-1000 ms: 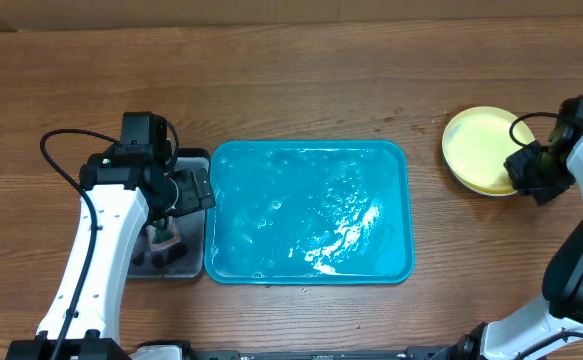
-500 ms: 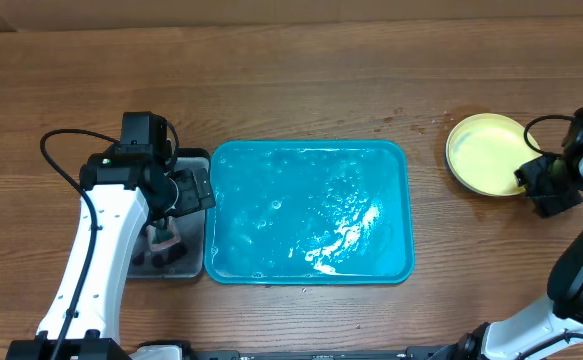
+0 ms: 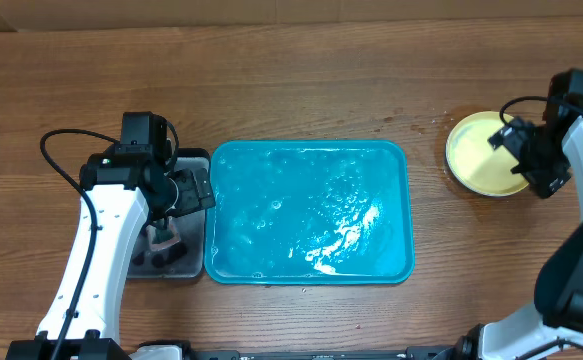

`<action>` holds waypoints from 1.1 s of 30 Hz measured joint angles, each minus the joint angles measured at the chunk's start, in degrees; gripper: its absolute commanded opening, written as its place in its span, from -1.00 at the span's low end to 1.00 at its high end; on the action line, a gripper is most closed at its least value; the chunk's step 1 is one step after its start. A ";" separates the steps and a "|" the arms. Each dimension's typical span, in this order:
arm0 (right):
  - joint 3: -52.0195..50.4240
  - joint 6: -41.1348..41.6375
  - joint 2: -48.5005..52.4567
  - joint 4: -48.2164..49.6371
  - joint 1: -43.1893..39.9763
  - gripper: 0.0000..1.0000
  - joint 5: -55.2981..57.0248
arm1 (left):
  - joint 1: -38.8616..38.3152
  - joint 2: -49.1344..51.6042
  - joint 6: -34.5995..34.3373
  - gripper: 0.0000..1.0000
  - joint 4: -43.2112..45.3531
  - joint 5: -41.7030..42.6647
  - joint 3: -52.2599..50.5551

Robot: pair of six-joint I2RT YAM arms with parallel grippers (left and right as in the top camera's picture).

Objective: Clean dirty plates on tray and stack at the side

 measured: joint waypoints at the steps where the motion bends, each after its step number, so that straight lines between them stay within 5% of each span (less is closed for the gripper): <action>1: 1.36 -0.28 -1.36 -1.11 0.48 1.00 0.04 | 0.00 0.00 0.00 0.99 0.00 0.00 0.00; 10: 7.02 -12.57 -13.16 -2.43 6.14 0.80 -7.78 | 0.00 0.00 0.00 1.00 0.00 0.00 0.00; 17: 7.02 -22.69 -20.24 -2.19 13.60 0.89 -16.09 | 0.00 0.00 0.00 0.99 0.02 0.00 0.00; 33: 7.02 -26.12 -26.51 -3.63 21.73 0.99 -25.90 | 0.00 0.00 0.00 0.99 0.02 -0.02 0.00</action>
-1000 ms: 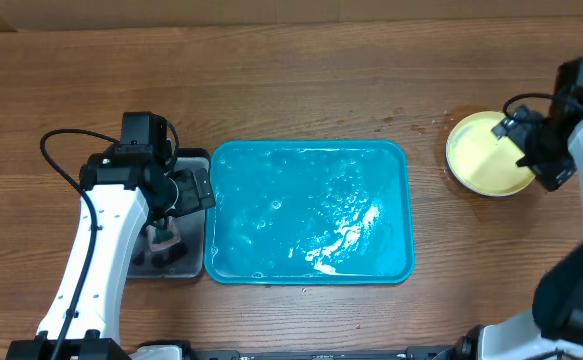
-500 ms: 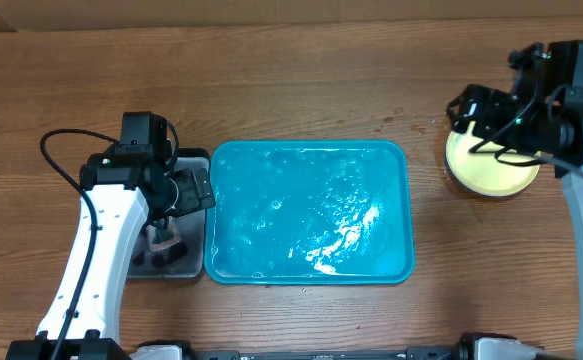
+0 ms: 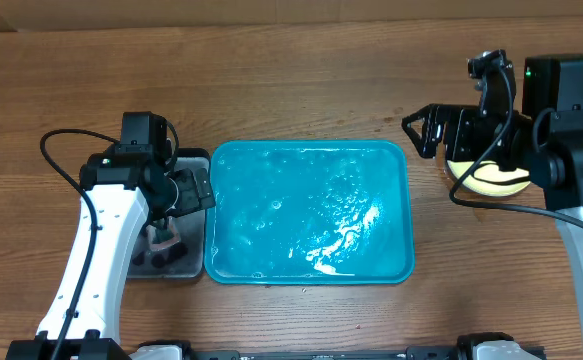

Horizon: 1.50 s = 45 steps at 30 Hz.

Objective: Clean dirty plates on tray and stack at the side

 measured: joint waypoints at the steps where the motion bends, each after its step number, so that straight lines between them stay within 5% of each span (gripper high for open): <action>1: 0.02 0.00 0.00 -0.35 0.00 0.99 -0.17 | 0.00 0.00 0.00 0.99 -0.02 0.02 0.00; 25: -0.74 -6.64 -2.16 7.56 0.20 0.99 4.79 | 0.00 0.00 0.00 0.99 0.00 0.02 0.00; 38: -37.40 -8.09 -49.59 37.07 0.28 0.99 2.91 | 0.00 0.00 0.00 0.99 0.13 0.00 0.04; 45: -56.30 -2.56 -63.25 50.73 0.28 0.99 0.48 | 0.00 0.07 0.00 0.99 0.09 0.00 0.04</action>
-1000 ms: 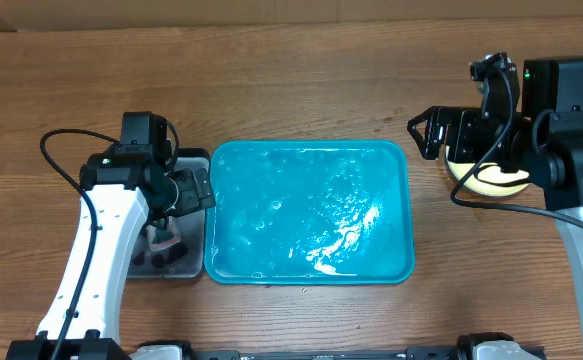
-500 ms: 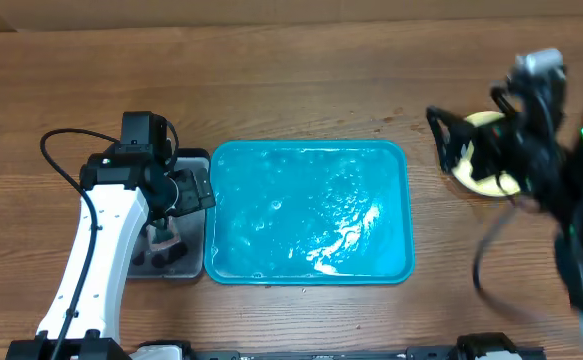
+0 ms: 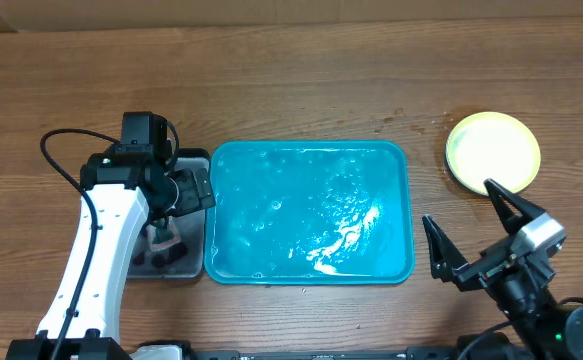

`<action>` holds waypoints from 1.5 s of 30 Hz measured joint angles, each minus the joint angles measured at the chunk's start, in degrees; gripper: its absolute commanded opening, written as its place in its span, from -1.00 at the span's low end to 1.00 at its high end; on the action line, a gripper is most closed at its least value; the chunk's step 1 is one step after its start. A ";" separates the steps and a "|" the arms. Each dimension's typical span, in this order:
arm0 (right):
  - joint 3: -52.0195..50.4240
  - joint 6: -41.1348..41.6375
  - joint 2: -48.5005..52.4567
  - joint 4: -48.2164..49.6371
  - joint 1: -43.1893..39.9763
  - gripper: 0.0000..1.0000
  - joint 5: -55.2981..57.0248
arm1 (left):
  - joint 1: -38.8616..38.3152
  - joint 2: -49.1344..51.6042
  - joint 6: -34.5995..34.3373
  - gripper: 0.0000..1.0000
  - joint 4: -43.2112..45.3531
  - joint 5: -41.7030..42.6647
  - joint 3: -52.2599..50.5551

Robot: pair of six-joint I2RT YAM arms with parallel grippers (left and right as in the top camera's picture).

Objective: Clean dirty plates on tray and stack at the side

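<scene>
A pale yellow plate point(image 3: 493, 152) lies on the table at the right, beyond the blue tray point(image 3: 309, 212), which holds wet, foamy water and no plate. My right gripper point(image 3: 468, 226) is open, its fingers spread wide, near the front edge and just right of the tray; the plate is clear of it, farther back. My left gripper point(image 3: 161, 238) points down into a small dark tray point(image 3: 186, 160) left of the blue one, over a pinkish-grey object. The arm hides its jaws.
Bare wooden table lies behind the blue tray and between it and the plate. A black cable loops from the left arm over the table's left side.
My right arm has moved from over the plate at the back right to the front of the table, right of the tray. The plate now lies fully uncovered. The left arm has not moved.
At first my right gripper was at the plate's right edge. Then the arm stretched over the plate, gripper open near the tray's far right corner. Now it is at the front, away from the plate. The left arm stayed over the dark tray throughout.
</scene>
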 measured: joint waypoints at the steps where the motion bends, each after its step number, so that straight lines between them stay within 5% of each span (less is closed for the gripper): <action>1: -1.90 1.09 -0.83 2.10 0.00 0.99 -0.20 | 0.00 0.02 0.00 0.99 0.00 0.00 0.00; 6: -17.62 7.30 -6.43 19.34 0.00 0.99 -0.42 | 0.00 0.02 0.00 0.99 0.02 0.00 0.00; 21: -29.59 3.15 -11.82 29.66 0.00 0.99 1.51 | 0.00 0.02 0.00 1.00 0.02 0.00 0.00; 35: -31.80 1.90 -11.93 12.37 0.00 0.99 13.22 | 0.00 0.02 -0.02 0.99 0.04 0.00 0.00; 45: -31.80 1.92 -11.93 11.98 -0.02 0.99 15.72 | 0.00 0.02 0.00 1.00 0.02 0.00 0.00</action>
